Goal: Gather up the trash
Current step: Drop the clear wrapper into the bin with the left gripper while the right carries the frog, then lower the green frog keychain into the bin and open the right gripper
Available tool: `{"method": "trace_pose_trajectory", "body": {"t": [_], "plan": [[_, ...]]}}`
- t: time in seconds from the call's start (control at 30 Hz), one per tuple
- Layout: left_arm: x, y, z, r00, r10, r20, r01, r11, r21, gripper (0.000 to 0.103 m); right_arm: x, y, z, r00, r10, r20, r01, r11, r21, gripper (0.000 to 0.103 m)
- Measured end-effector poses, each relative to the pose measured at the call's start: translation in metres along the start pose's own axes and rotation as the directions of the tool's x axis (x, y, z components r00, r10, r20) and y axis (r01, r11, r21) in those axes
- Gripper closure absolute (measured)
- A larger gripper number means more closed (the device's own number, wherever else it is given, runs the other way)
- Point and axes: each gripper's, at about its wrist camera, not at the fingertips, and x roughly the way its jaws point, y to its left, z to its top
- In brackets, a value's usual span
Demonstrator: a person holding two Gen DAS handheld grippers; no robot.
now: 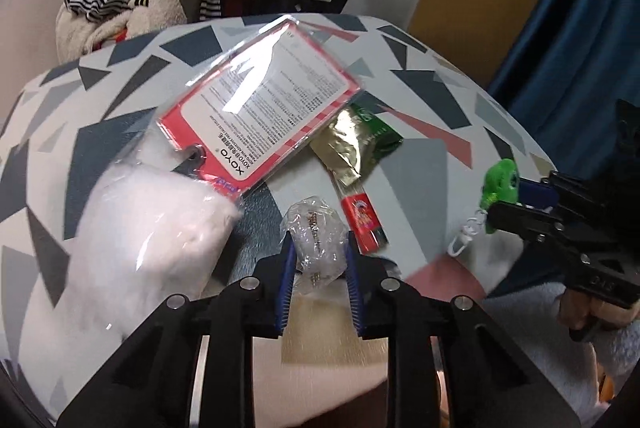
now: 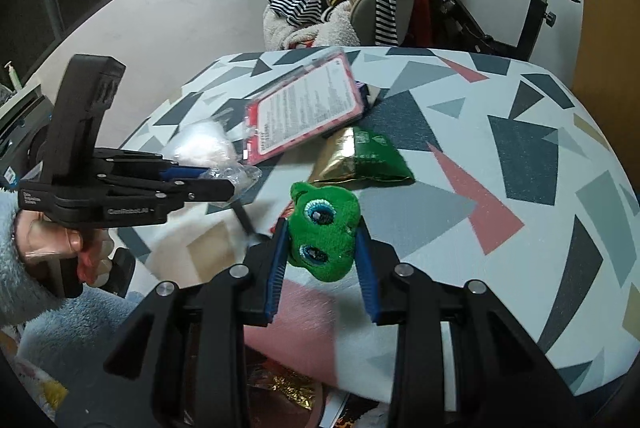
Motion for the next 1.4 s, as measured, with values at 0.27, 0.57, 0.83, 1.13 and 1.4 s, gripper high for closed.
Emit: {"method": "trace_pose_trajectory", "body": {"t": [0.27,0.57,0.83,1.13,1.4], "plan": [[-0.047,-0.017,-0.033,1.0,0.001,0.021,-0.002,1.0,0.029,0.08,-0.022,0.031,-0.016,1.0,0.028,-0.009,-0.028,0.999,-0.035,0.069],[-0.067,-0.028,-0.118,0.998,-0.06,-0.032,0.061,0.998,0.024,0.08,-0.038,0.057,-0.049,0.998,0.039,-0.055,-0.043,0.997,-0.069,0.069],[-0.048,-0.026,-0.169,0.989,-0.083,-0.121,0.083,0.997,-0.003,0.079,-0.03,0.067,-0.081,0.991,0.053,-0.124,-0.06,0.997,-0.053,0.069],[-0.04,-0.024,-0.182,0.99,-0.064,-0.126,0.064,0.998,-0.003,0.056,-0.015,0.073,-0.096,0.984,0.071,-0.162,-0.08,0.996,-0.05,0.069],[-0.059,-0.007,-0.176,0.999,-0.015,-0.05,0.014,1.0,-0.017,0.045,-0.005,0.075,-0.104,0.981,0.064,-0.185,-0.075,0.996,-0.055,0.069]]}}
